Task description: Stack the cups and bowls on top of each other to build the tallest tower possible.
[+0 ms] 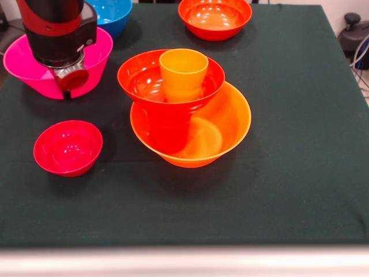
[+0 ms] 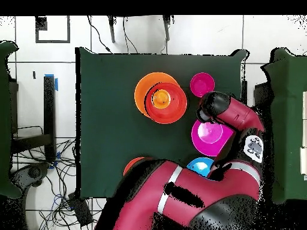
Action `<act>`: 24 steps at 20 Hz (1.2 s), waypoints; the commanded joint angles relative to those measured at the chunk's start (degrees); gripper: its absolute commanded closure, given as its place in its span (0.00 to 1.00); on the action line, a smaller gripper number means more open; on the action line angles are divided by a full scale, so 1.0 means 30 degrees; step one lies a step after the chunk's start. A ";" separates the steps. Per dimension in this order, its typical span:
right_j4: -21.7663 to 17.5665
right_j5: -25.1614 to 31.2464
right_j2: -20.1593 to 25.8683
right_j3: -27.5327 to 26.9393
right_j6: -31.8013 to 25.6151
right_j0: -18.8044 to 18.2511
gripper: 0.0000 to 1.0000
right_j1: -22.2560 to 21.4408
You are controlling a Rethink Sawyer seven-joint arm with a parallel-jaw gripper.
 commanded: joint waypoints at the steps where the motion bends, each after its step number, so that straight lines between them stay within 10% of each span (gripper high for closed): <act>1: -0.0553 -0.0794 0.2034 0.0694 0.1439 0.0545 1.00 0.0873; 24: -0.1183 0.6083 0.1509 -0.1879 -0.0510 0.0485 1.00 -0.0998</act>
